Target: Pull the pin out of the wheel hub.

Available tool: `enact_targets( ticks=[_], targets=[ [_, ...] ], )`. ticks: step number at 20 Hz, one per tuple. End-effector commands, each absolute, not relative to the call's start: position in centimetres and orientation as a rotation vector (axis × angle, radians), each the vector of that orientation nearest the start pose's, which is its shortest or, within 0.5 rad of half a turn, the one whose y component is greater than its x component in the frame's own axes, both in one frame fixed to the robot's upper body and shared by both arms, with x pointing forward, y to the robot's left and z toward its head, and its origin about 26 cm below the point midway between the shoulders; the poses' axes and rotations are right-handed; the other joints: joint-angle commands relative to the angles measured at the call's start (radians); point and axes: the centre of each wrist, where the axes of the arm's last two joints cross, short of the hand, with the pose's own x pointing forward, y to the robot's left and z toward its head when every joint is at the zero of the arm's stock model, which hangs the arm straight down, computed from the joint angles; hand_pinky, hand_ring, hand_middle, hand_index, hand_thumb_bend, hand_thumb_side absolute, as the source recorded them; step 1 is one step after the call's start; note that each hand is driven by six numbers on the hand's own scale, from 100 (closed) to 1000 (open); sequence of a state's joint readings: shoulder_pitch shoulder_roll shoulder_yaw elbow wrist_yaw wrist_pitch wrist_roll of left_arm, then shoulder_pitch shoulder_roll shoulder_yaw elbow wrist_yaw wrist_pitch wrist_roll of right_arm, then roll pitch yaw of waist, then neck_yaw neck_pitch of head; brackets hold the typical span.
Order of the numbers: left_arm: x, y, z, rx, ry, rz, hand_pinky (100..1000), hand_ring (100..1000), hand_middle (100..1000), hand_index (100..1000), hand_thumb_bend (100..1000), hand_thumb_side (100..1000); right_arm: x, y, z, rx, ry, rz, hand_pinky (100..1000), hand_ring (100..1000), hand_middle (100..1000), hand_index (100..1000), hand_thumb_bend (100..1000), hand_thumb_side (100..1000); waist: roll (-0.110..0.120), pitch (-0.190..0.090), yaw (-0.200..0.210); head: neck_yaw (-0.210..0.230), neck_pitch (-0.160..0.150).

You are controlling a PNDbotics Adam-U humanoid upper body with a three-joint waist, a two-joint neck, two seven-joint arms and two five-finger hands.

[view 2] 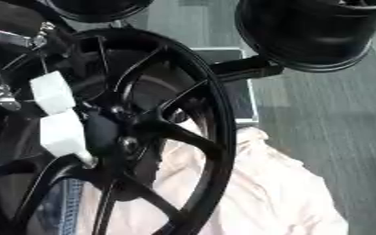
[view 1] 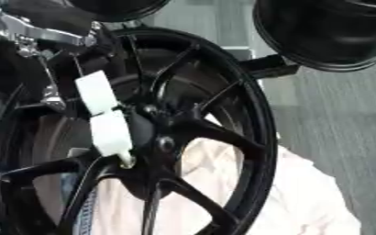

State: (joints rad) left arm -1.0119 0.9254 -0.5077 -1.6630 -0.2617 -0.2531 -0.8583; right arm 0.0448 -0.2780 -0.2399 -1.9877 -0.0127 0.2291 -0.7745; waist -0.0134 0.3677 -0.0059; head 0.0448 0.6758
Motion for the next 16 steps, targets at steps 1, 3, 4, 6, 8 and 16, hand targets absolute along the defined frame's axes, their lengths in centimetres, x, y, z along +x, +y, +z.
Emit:
enact_targets(
  ticks=[1, 3, 4, 6, 8, 16],
  targets=[
    [35.51, 23.5, 36.27, -0.723, 1.727, 2.904, 868, 794, 757, 799, 672, 100, 24.42, -34.76, 12.63, -0.97, -1.722, -0.624, 458, 614, 560, 735, 100, 482, 0.004, -0.018, 0.0, 0.0, -0.013],
    [35.44, 23.35, 36.45, -0.719, 1.727, 2.896, 861, 782, 733, 768, 686, 100, 24.43, -34.76, 12.64, -0.969, -1.723, -0.624, 458, 614, 560, 735, 100, 483, 0.006, -0.017, -0.001, 0.0, -0.015],
    [35.4, 23.31, 36.51, -0.719, 1.724, 2.892, 856, 774, 714, 753, 695, 100, 24.44, -34.76, 12.65, -0.968, -1.724, -0.625, 458, 614, 560, 735, 100, 483, 0.007, -0.017, -0.002, 0.001, -0.015],
    [35.34, 23.27, 36.62, -0.723, 1.723, 2.886, 844, 755, 680, 733, 697, 100, 24.46, -34.75, 12.67, -0.967, -1.726, -0.627, 458, 614, 561, 736, 100, 485, 0.009, -0.015, -0.003, 0.002, -0.015],
    [35.36, 23.14, 36.66, -0.721, 1.722, 2.88, 837, 740, 645, 718, 684, 100, 24.49, -34.72, 12.69, -0.965, -1.728, -0.629, 458, 615, 561, 736, 100, 487, 0.011, -0.014, -0.003, 0.003, -0.016],
    [35.76, 22.62, 36.45, -0.666, 1.738, 2.877, 793, 631, 518, 583, 629, 100, 24.55, -34.68, 12.74, -0.961, -1.732, -0.637, 458, 615, 559, 736, 100, 488, 0.014, -0.01, -0.007, 0.004, -0.021]
  ],
)
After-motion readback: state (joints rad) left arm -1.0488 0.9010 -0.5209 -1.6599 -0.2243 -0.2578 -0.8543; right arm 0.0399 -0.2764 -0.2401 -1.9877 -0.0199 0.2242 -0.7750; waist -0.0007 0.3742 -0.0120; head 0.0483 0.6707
